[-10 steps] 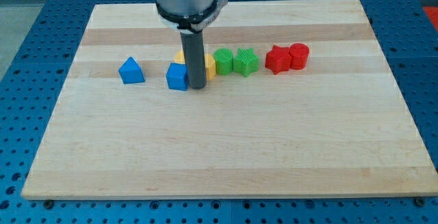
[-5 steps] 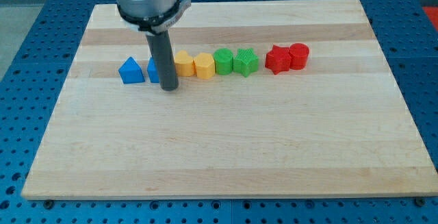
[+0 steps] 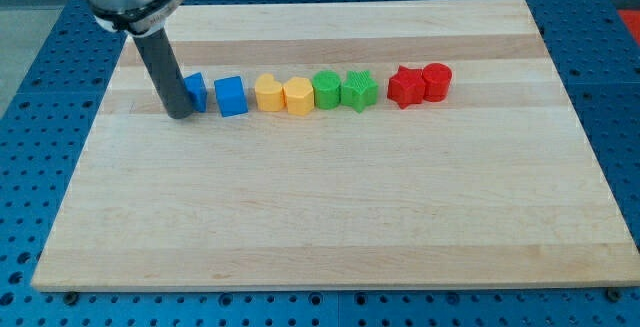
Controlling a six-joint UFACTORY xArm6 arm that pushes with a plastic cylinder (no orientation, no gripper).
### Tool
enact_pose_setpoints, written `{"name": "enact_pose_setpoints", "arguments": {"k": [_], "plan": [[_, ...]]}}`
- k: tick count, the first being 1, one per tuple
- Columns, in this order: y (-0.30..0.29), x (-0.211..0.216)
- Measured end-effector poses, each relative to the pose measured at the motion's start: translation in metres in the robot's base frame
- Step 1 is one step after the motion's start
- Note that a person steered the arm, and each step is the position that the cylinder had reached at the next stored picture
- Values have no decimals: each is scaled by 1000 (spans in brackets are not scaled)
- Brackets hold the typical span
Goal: Place blue blocks left to yellow blocks
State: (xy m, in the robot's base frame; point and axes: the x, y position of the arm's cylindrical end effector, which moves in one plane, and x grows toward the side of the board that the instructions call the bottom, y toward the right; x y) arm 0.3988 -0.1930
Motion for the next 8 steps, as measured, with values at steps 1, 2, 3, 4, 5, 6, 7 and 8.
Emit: {"name": "enact_pose_setpoints", "arguments": {"k": [1, 2, 3, 4, 5, 6, 7, 8], "plan": [[-1, 0], [11, 22], [34, 22], [45, 13], [46, 12], [56, 12], [76, 12], [82, 12]]}}
